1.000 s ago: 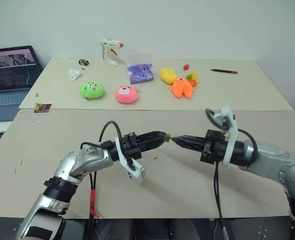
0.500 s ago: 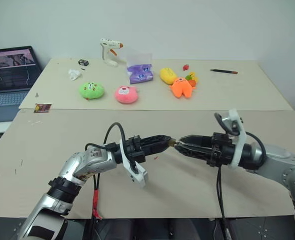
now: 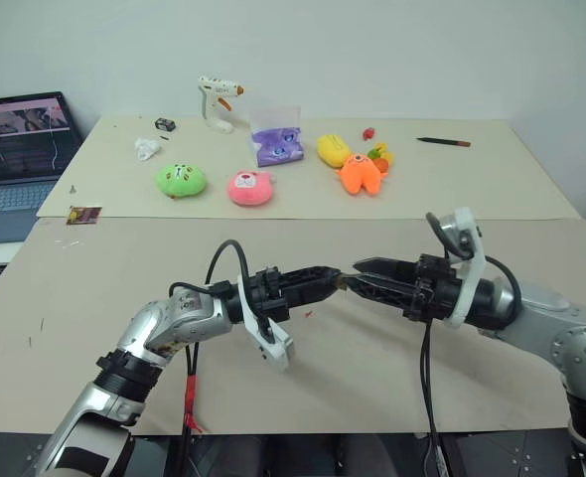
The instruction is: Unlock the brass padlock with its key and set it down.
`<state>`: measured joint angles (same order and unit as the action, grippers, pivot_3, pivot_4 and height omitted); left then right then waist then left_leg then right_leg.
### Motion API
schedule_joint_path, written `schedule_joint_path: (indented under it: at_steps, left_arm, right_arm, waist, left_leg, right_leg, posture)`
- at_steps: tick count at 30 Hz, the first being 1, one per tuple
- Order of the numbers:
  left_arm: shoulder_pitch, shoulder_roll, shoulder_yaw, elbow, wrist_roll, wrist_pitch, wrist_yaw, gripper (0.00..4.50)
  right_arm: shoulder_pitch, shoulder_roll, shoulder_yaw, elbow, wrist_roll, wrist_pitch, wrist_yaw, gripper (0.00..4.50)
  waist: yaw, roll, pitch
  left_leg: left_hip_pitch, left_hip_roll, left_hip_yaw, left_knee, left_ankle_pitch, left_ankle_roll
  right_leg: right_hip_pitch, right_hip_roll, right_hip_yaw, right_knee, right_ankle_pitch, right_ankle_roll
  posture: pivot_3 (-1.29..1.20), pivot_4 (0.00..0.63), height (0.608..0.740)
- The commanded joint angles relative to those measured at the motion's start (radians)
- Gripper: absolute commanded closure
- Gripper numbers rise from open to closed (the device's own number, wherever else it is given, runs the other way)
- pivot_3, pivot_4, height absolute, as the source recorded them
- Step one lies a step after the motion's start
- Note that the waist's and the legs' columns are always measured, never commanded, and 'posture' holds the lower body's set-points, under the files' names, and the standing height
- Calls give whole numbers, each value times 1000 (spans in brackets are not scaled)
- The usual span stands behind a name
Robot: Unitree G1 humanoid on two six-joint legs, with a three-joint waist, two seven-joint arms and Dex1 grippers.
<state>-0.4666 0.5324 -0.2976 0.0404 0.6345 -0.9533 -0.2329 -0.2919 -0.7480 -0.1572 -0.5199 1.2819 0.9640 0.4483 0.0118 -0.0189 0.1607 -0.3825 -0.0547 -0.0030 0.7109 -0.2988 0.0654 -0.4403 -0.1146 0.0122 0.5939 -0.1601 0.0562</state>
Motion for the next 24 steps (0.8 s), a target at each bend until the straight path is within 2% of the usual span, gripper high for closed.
schedule_joint_path:
  at_steps: [1, 16, 19, 24]
  left_arm:
    - [-14, -6, 4, -33, -25, 3, 2, 3685]
    - [-9, -5, 6, -27, -26, 0, 1, 3685]
    - [-8, -7, 5, -28, -25, 1, 2, 3685]
    - [6, -6, 6, -27, -17, -6, 10, 3685]
  right_arm:
    - [0, 8, 1, -37, 28, 3, -5, 1534]
    - [4, 20, 42, -45, 8, 0, -18, 1534]
    - [2, 19, 38, -42, 12, -1, -20, 2212]
    - [-3, 19, 35, -37, 11, -2, -25, 3969]
  waist:
    - [0, 0, 0]
    - [0, 0, 0]
    - [0, 0, 0]
    - [0, 0, 0]
  left_leg:
    - [0, 0, 0, 0, 0, 0]
    - [0, 0, 0, 0, 0, 0]
    - [0, 0, 0, 0, 0, 0]
    - [0, 0, 0, 0, 0, 0]
  right_leg:
    - [0, 0, 0, 0, 0, 0]
    - [0, 0, 0, 0, 0, 0]
    - [0, 0, 0, 0, 0, 0]
    - [0, 0, 0, 0, 0, 0]
  posture:
    - [0, 150, 739]
    - [0, 150, 739]
    - [0, 150, 739]
    - [0, 150, 739]
